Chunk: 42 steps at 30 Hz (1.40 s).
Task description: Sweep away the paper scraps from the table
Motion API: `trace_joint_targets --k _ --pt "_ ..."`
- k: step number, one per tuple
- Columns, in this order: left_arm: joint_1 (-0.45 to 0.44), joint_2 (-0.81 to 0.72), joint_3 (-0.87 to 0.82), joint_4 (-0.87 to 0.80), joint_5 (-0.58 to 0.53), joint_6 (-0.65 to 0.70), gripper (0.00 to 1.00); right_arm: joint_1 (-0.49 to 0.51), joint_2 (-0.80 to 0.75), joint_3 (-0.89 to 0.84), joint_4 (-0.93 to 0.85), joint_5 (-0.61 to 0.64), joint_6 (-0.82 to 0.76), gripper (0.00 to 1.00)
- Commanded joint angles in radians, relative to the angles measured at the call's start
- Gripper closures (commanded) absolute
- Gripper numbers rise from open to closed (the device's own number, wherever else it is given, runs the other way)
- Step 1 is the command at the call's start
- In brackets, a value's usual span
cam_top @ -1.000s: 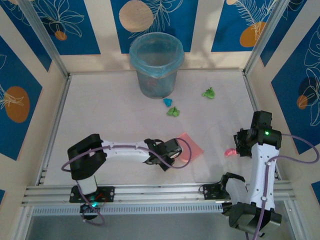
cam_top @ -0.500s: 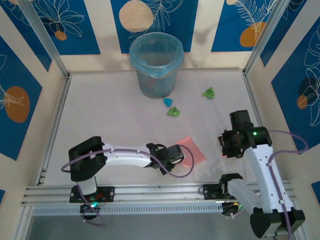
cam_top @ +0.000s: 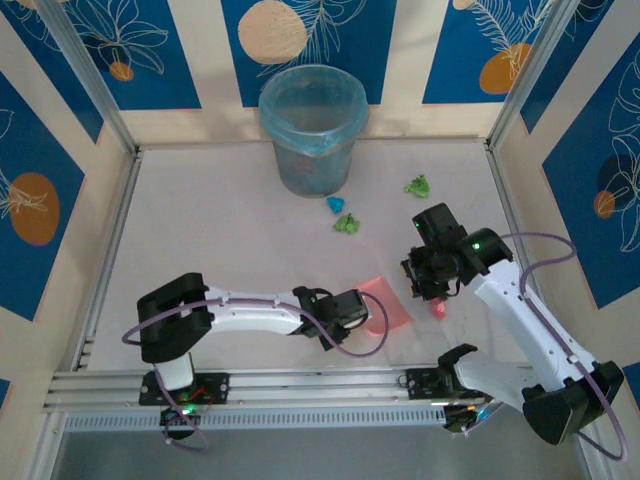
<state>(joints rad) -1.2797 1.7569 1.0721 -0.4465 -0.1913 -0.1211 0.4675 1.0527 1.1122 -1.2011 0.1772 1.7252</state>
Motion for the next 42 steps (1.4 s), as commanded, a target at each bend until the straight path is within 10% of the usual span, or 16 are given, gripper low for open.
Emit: trace_joint_targets --k 1,15,42 --pt "-0.007 -0.004 0.001 -0.026 0.023 0.022 1.00 0.029 0.015 0.081 -0.022 0.050 0.027 1.00" --pt "-0.011 -0.003 0.001 -0.027 0.042 0.022 1.00 0.020 -0.159 0.041 -0.282 0.231 0.134 1.00" --pt "-0.016 0.037 0.011 -0.028 -0.009 0.037 1.00 0.305 0.013 0.091 0.089 0.053 0.134 1.00"
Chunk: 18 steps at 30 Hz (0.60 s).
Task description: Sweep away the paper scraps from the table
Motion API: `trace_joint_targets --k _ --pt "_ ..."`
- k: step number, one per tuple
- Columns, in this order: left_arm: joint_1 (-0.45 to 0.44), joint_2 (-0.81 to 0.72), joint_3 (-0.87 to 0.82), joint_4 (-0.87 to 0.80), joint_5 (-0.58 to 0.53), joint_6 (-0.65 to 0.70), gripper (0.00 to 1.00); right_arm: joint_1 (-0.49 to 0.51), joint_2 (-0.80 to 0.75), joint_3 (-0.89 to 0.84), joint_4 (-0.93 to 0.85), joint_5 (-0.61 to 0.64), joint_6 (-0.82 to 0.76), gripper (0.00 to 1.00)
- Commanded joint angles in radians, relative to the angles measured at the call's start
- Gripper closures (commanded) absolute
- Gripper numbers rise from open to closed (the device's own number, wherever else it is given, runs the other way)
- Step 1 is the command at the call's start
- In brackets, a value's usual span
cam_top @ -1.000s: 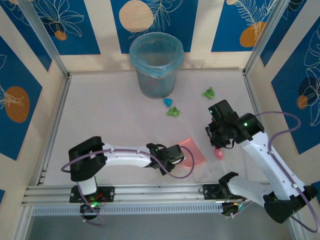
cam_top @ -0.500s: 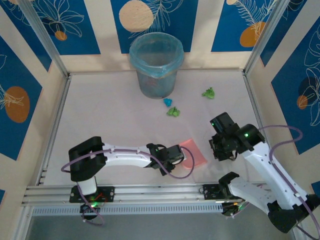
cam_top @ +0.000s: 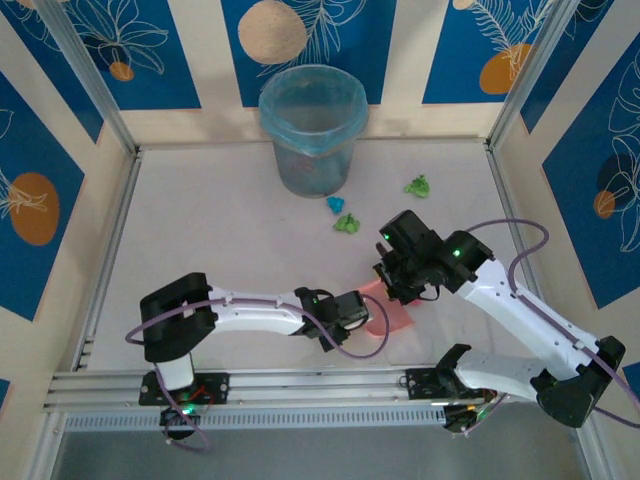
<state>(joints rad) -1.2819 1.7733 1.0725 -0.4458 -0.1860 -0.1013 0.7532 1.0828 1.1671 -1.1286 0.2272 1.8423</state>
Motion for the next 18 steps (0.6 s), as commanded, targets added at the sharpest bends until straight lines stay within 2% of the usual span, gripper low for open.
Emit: trace_joint_targets --k 1,4,8,11,14,16,18 --pt "-0.013 0.018 0.008 -0.026 -0.018 0.017 1.00 0.024 -0.025 0.034 0.027 0.003 0.017 1.00" --pt "-0.013 0.015 0.005 -0.024 -0.025 0.017 1.00 0.029 -0.044 0.034 0.033 0.017 0.006 1.00" --pt "-0.013 0.017 0.009 -0.026 -0.026 0.011 1.00 0.025 -0.069 0.069 -0.062 0.150 -0.020 1.00" --pt "-0.011 0.016 0.015 -0.038 -0.026 -0.001 1.00 -0.030 -0.099 0.049 -0.101 0.209 -0.062 1.00" --pt "-0.008 0.010 0.022 -0.055 -0.038 -0.019 1.00 -0.158 -0.130 -0.009 -0.043 0.122 -0.211 1.00" --pt "-0.001 0.009 0.029 -0.071 -0.052 -0.035 1.00 -0.245 -0.141 -0.040 -0.047 0.037 -0.253 1.00" --pt "0.009 0.013 0.035 -0.084 -0.049 -0.048 1.00 -0.284 -0.155 -0.069 -0.050 -0.005 -0.261 1.00"
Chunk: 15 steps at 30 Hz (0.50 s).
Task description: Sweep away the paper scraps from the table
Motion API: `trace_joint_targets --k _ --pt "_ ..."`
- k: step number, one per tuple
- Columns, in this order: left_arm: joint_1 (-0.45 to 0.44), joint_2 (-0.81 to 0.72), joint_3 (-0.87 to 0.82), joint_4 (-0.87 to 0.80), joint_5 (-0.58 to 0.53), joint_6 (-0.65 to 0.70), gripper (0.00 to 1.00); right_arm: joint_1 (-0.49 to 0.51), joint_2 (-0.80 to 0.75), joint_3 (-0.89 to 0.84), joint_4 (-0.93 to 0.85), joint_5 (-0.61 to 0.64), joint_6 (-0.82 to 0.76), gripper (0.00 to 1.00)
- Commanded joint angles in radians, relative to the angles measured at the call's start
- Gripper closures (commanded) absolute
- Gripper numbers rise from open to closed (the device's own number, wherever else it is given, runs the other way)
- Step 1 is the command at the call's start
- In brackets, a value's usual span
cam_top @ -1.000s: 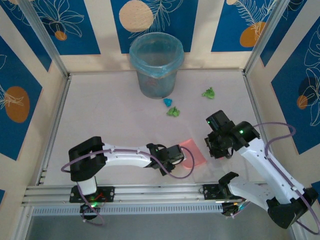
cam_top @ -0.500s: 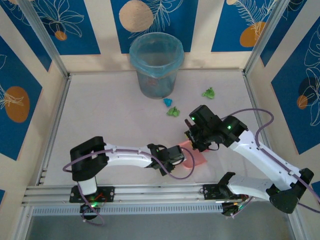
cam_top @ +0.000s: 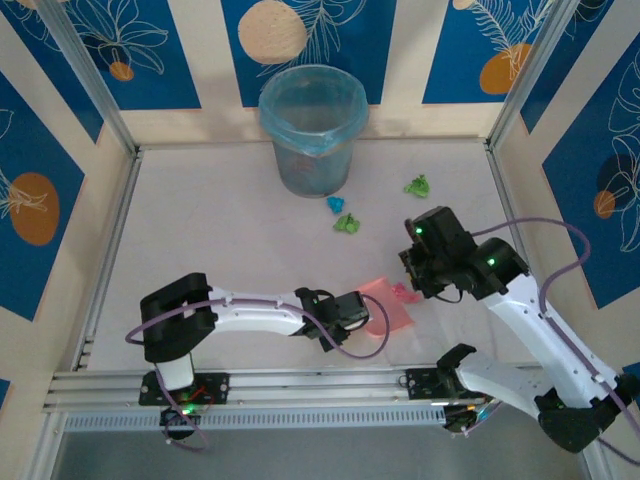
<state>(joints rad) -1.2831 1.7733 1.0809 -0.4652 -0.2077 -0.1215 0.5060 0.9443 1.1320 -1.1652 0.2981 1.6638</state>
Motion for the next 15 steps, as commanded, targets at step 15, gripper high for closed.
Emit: trace_joint_targets --k 15 --pt "0.030 0.054 0.045 -0.087 -0.032 -0.055 1.00 0.204 0.004 -0.096 0.158 -0.208 0.098 1.00"
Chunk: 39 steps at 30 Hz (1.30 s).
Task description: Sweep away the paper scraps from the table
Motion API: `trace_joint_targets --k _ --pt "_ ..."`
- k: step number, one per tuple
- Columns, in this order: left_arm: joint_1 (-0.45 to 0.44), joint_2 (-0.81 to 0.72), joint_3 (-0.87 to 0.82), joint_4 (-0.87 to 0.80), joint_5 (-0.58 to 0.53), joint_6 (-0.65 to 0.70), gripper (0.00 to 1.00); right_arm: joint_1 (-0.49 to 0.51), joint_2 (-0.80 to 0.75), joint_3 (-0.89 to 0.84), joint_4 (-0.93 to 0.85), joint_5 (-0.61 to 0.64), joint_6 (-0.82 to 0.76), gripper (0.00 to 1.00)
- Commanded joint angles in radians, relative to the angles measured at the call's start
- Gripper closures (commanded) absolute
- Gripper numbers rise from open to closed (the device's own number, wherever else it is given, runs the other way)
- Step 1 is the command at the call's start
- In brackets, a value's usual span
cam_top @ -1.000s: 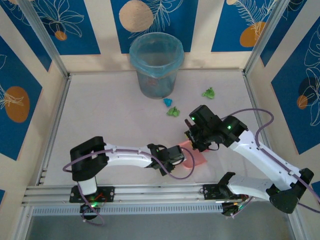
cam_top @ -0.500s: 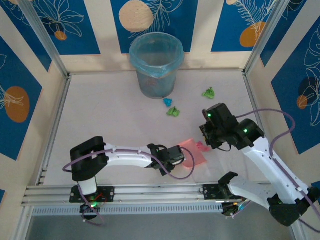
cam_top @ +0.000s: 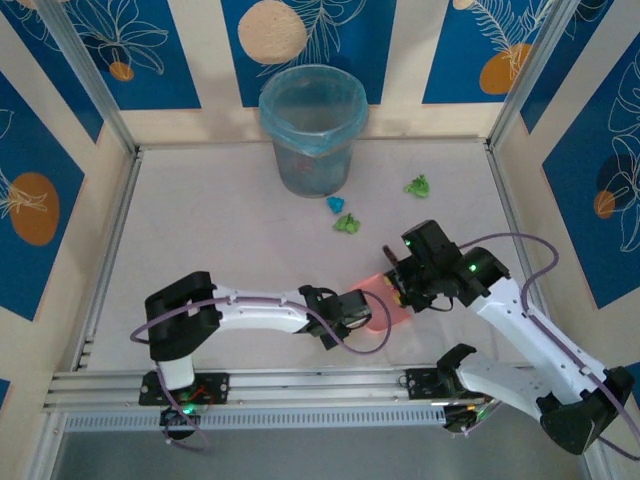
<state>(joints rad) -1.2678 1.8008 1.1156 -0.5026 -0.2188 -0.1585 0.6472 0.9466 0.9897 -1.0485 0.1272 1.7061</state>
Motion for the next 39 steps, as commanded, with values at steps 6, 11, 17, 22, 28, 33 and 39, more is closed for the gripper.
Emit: trace_joint_targets --k 6,11,17,22,28,33,39 --pt "0.028 0.025 0.003 -0.036 -0.029 -0.030 1.00 0.248 -0.036 0.147 -0.023 0.111 0.128 1.00" --pt "0.028 0.000 -0.016 -0.004 -0.036 -0.033 1.00 0.255 -0.126 0.099 -0.074 0.185 0.185 1.00" --pt "0.030 -0.041 -0.042 0.035 -0.058 -0.036 1.00 0.254 -0.220 0.078 -0.150 0.283 0.196 1.00" --pt "0.033 -0.080 -0.065 0.060 -0.076 -0.040 1.00 0.244 -0.294 0.080 -0.245 0.398 0.180 1.00" --pt "0.042 -0.135 -0.089 0.076 -0.085 -0.050 1.00 0.221 -0.376 0.024 -0.295 0.533 0.062 1.00" --pt "0.054 -0.190 -0.097 0.064 -0.099 -0.070 1.00 0.207 -0.388 -0.003 -0.172 0.608 -0.322 1.00" --pt "0.102 -0.272 -0.038 -0.065 -0.131 -0.158 1.00 0.193 -0.387 -0.044 -0.131 0.677 -0.538 1.00"
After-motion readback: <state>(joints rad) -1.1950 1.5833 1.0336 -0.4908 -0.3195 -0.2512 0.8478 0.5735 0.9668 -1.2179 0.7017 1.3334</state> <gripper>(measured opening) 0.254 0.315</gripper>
